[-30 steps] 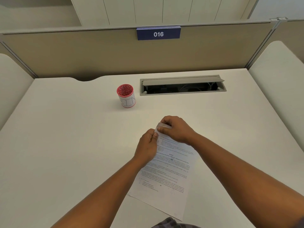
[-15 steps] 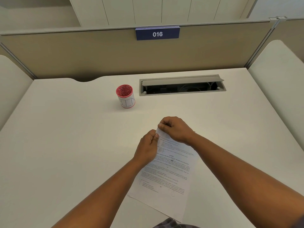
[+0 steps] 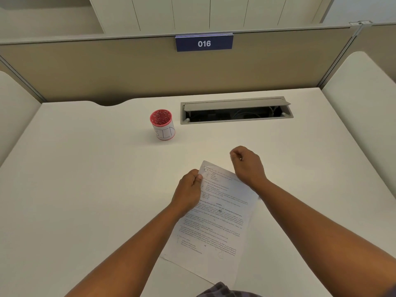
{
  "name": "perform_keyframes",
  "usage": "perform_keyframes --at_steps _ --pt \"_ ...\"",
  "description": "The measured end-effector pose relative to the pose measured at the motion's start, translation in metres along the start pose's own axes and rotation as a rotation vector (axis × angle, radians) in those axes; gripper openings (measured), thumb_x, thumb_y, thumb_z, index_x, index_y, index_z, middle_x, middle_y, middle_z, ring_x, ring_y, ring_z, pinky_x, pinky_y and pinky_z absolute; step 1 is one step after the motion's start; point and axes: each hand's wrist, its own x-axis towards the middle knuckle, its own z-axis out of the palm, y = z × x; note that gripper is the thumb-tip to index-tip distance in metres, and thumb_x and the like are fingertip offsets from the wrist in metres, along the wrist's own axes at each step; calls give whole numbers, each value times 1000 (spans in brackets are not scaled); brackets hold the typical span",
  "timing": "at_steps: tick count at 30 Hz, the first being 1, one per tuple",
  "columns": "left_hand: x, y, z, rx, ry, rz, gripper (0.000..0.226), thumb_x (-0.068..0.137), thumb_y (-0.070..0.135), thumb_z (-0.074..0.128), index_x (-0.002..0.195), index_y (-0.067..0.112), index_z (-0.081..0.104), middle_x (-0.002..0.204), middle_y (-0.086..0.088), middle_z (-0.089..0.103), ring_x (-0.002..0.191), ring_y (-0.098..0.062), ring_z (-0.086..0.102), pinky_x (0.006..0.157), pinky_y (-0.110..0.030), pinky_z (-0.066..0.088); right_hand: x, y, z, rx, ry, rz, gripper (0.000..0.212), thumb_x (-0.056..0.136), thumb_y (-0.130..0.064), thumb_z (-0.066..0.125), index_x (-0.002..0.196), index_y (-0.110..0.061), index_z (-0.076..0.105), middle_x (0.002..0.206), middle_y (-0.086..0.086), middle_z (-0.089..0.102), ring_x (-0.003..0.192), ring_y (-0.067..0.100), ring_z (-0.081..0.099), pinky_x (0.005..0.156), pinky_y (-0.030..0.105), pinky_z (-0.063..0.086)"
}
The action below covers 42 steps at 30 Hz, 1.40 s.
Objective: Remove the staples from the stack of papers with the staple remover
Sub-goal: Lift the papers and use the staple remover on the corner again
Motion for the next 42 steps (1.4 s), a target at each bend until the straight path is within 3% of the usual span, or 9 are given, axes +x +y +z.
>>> perform_keyframes --at_steps 6,10,15,17,21,27,32,36,42 --pt "4 -3 -1 15 -4 -29 31 110 33 36 99 14 58 99 -5 72 94 -32 71 71 -40 56 -7 52 -4 -355 4 261 46 92 -28 59 137 -18 53 141 8 50 126 34 49 101 46 42" --pt "5 -6 -1 53 -1 -36 32 110 33 36 97 12 57 98 -6 72 93 -33 70 68 -38 53 -10 71 -10 -403 -50 405 44 86 -39 62 124 -19 56 125 7 54 118 34 50 96 43 43" --pt "7 -9 2 70 -12 -52 32 111 33 36 95 15 56 98 -4 72 93 -31 70 69 -36 52 -4 84 -15 -324 -124 422 28 73 -33 70 94 -21 55 101 2 59 92 31 65 80 41 56" --pt "7 -9 2 60 -19 -60 32 111 33 35 95 14 56 99 -5 72 94 -32 71 71 -38 54 -2 84 -15 -312 -134 402 17 78 -28 67 88 -19 56 94 4 65 81 31 69 74 39 57" --pt "8 -7 1 35 -35 -75 32 111 32 35 98 13 57 102 -7 72 98 -33 70 79 -47 58 -2 71 -13 -282 -132 322 17 91 -28 61 88 -11 59 90 5 65 84 28 63 72 38 51" --pt "8 -8 -1 14 -46 -93 33 111 31 35 99 10 57 103 -11 72 99 -37 69 74 -40 53 10 26 -15 279 -163 188 16 90 -16 71 101 -9 61 96 7 65 68 24 64 64 36 58" --pt "7 -5 0 50 -58 -77 33 110 35 35 105 14 59 103 -3 72 93 -26 72 81 -46 61 17 -20 -12 729 -270 216 17 95 -10 67 110 -4 61 100 15 62 89 26 63 88 42 58" --pt "7 -4 1 80 -59 -55 30 111 36 35 102 19 57 103 1 70 89 -21 72 75 -35 61 18 -33 -6 849 -331 269 30 96 -9 65 123 -2 58 119 23 66 98 29 67 93 40 58" --pt "7 0 4 110 -58 -29 30 111 34 34 90 19 51 92 -2 64 79 -18 61 67 -30 46 15 -37 3 892 -397 264 17 96 -6 62 114 -8 60 112 17 70 95 25 71 79 27 61"
